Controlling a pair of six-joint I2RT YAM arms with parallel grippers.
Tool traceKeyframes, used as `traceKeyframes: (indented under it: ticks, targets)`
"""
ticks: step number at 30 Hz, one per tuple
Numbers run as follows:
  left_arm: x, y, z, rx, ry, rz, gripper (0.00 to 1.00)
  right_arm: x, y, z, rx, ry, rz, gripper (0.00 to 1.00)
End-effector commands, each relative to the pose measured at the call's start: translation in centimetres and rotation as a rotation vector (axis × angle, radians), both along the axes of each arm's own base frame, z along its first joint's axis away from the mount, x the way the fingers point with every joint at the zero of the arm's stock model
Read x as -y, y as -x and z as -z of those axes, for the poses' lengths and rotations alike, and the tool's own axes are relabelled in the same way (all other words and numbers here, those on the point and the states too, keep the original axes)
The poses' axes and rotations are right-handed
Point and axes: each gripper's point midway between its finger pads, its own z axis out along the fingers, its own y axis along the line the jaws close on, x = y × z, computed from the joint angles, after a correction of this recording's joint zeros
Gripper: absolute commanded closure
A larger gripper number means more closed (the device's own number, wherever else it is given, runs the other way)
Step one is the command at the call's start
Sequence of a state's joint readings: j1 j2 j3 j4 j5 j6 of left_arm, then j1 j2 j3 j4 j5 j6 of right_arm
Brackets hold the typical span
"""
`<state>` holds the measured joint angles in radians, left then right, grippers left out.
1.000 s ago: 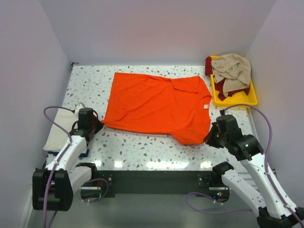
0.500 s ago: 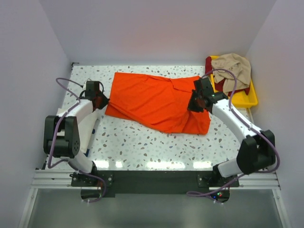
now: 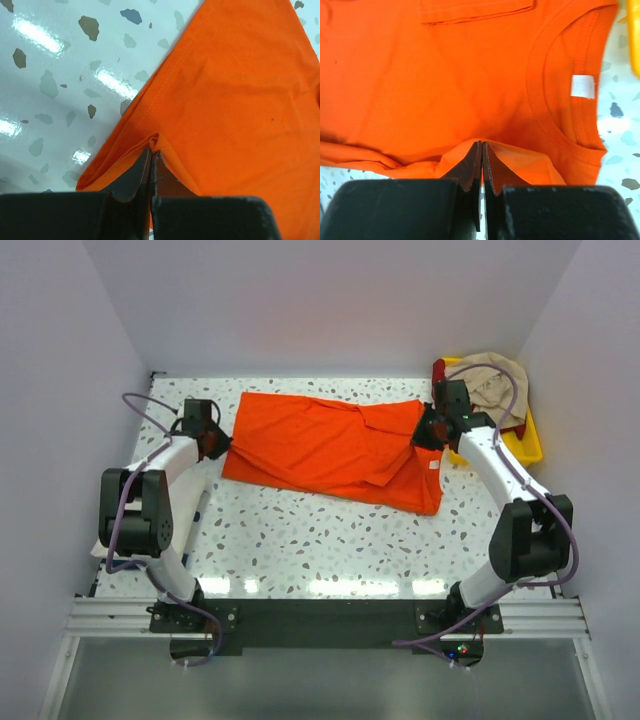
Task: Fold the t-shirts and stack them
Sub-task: Fold the tshirt
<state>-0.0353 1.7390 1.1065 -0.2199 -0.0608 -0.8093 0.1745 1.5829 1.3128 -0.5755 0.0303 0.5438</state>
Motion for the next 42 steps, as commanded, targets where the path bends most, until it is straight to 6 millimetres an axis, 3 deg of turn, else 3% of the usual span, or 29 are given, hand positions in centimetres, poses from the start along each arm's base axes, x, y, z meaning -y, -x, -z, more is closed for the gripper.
traceKeyframes:
  ticks: [1,16,22,30,42]
  targets:
    - [-0.3,-1.7,-2.2,0.058,-0.023,-0.011,1.0,1.7,-1.1,-2.4,0.072,-0.003,0.015,1.0]
    - [-0.2,-2.7,-1.6,0.052,-0.025,-0.004,1.0,4.8,-3.0,-2.8,0.095,-0.022,0.071,1.0]
    - [0.0,-3.5,-1.0,0.047,-0.014,0.004,1.0,4.4,-4.5,-3.5,0.107,-0.041,0.055,1.0]
    - [0.3,-4.5,-0.7,0.046,-0.012,0.021,1.0,4.0,-6.0,-2.1,0.065,-0.041,0.025,1.0]
    - [0.5,-4.8,0.1,0.034,-0.005,0.03,1.0,4.4,-7.6,-2.5,0.067,-0.019,0.028,1.0]
